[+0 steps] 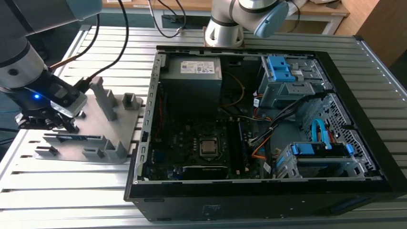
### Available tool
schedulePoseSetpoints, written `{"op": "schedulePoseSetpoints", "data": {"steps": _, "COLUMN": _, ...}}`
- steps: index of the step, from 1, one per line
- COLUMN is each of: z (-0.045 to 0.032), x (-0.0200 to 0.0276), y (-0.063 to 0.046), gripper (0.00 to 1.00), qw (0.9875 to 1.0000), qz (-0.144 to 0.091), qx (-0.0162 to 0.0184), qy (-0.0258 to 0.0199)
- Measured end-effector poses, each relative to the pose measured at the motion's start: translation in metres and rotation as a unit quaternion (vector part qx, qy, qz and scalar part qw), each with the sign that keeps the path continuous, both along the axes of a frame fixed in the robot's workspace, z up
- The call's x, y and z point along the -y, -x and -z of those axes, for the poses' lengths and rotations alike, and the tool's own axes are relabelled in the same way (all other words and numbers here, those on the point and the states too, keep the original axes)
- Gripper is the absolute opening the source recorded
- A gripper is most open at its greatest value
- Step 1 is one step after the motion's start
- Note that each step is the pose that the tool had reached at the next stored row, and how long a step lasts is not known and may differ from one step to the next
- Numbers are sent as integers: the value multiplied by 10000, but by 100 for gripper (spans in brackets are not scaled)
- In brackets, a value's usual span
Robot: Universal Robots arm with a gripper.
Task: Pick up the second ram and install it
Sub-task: 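Pick up the second ram and move it above second insertion slot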
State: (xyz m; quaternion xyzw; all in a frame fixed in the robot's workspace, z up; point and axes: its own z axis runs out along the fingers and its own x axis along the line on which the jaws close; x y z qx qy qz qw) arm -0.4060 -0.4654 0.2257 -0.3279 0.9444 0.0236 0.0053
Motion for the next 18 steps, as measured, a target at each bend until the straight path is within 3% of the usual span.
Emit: {"op": "schedulePoseSetpoints", "data": {"steps": 18, "z": 0, "x": 5, "y": 3, "gripper": 10, "qw": 9999, "qz": -151, "qx": 0, "qy": -15}}
